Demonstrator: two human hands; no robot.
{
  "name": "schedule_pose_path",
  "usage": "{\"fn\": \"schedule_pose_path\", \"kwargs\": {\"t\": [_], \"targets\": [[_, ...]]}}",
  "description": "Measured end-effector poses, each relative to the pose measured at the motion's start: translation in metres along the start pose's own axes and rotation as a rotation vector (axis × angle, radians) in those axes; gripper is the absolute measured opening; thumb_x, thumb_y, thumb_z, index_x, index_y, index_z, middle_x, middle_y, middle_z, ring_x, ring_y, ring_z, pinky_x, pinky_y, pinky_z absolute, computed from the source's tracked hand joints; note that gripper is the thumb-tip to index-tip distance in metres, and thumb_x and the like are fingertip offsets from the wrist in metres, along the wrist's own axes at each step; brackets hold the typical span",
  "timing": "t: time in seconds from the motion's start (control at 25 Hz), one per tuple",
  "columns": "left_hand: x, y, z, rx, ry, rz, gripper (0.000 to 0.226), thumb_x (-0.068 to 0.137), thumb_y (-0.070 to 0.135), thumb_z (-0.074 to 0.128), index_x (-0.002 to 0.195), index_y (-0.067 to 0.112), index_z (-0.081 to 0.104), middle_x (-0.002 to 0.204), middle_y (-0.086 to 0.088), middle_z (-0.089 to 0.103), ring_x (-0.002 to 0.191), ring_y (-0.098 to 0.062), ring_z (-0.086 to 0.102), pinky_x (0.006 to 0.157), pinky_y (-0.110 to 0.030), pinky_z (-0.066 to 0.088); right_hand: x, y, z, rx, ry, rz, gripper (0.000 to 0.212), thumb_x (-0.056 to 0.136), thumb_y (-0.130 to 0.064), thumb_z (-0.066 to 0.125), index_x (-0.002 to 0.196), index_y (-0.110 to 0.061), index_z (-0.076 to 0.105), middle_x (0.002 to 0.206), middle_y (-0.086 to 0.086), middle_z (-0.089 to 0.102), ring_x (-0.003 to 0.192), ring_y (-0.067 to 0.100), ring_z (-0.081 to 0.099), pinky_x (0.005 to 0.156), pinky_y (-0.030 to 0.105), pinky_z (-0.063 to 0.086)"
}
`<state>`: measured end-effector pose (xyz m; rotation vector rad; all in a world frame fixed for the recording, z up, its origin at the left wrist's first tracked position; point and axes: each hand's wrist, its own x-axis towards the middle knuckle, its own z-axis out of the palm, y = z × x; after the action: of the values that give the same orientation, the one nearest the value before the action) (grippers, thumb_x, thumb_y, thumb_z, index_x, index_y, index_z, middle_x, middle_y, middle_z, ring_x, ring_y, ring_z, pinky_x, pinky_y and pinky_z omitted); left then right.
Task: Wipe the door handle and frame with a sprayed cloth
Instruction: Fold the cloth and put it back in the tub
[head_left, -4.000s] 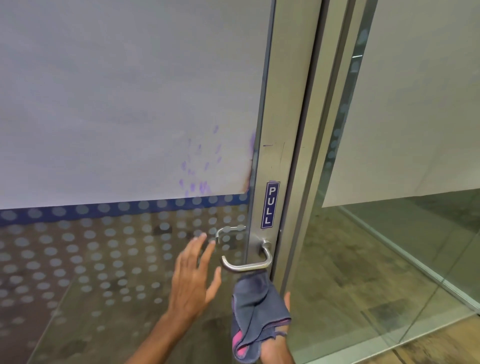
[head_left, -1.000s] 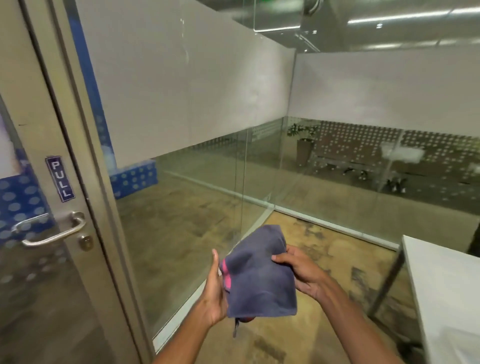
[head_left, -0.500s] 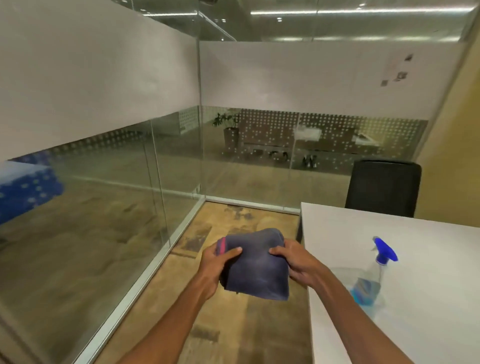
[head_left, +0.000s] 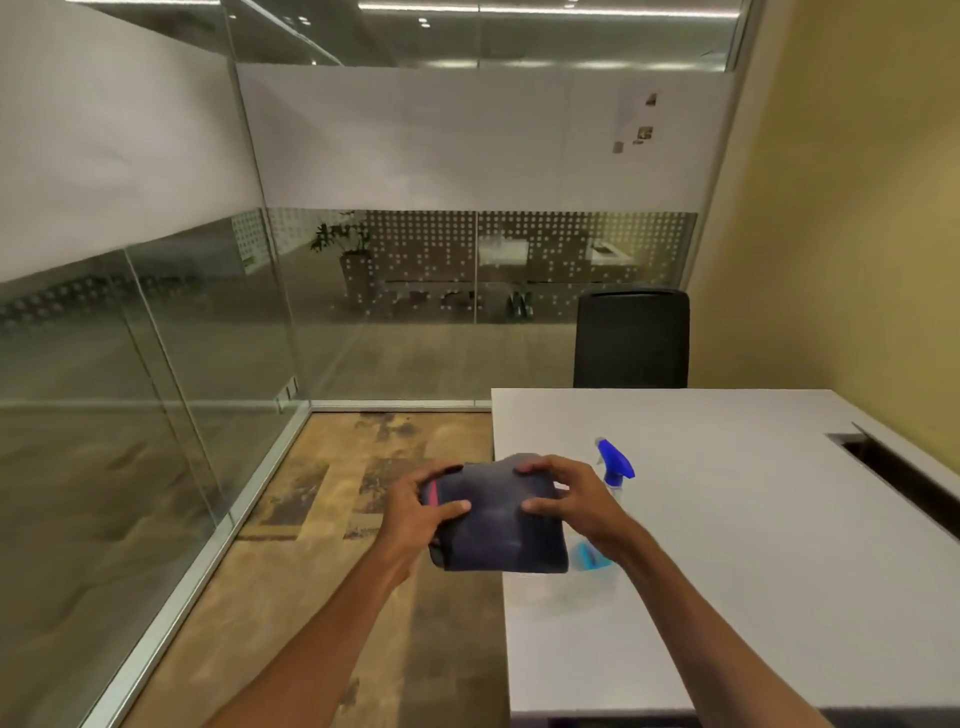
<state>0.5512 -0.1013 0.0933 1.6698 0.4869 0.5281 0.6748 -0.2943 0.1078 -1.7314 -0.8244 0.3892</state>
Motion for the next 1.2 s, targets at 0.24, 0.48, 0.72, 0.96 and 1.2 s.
{"fn": "schedule_pose_path", "kwargs": {"t": [0.24,0.48,0.72,0.96,1.2], "targets": [[0.026,-0.002,0.035,0.287,-0.071,0.094,0.061,0.061,0.002,0.088,0.114,0.024,0.067,0.107,0.009,0.066,0.103,-0.011,0.060,0.090,-0.028,0.054,0.008,0.029,-0.024,-0.158,0.079,0.053,0.047,0.084,-0.019,0.072,0.127,-0.022,0.054,0.126,-0.003,0.060,0.114,0.017,0.058,0.094,0.026,0.051],[0.063,-0.008,0.048,0.600,-0.185,0.254,0.040,0.077,0.014,0.079,0.116,0.019,0.070,0.115,-0.003,0.068,0.108,-0.020,0.063,0.093,-0.024,0.048,0.032,0.051,-0.027,-0.386,0.069,0.140,0.043,0.088,-0.015,0.065,0.129,-0.019,0.051,0.129,0.006,0.057,0.115,0.018,0.055,0.099,0.030,0.048],[0.098,-0.011,0.036,0.743,-0.324,0.310,0.018,0.073,0.024,0.076,0.086,0.021,0.063,0.114,0.004,0.050,0.108,-0.014,0.048,0.091,-0.033,0.049,0.050,0.056,-0.039,-0.534,0.145,0.121,0.031,0.087,-0.024,0.067,0.117,-0.016,0.059,0.122,-0.002,0.049,0.113,0.013,0.049,0.097,0.024,0.045],[0.114,-0.017,0.038,-0.017,-0.587,-0.223,0.063,0.066,0.015,0.082,0.114,-0.016,0.055,0.102,-0.027,0.065,0.091,-0.030,0.062,0.086,-0.044,0.052,0.059,0.047,-0.053,0.067,0.197,0.263,0.036,0.084,-0.044,0.067,0.113,-0.028,0.053,0.104,-0.001,0.070,0.097,0.018,0.068,0.079,0.025,0.057],[0.117,-0.030,0.053,0.015,-0.969,-0.346,0.070,0.071,0.010,0.085,0.132,0.006,0.052,0.126,-0.020,0.065,0.115,-0.033,0.064,0.100,-0.048,0.051,0.087,0.046,-0.070,0.006,-0.103,0.175,0.041,0.079,-0.041,0.074,0.107,-0.015,0.061,0.099,0.014,0.071,0.095,0.031,0.069,0.089,0.044,0.057]]}}
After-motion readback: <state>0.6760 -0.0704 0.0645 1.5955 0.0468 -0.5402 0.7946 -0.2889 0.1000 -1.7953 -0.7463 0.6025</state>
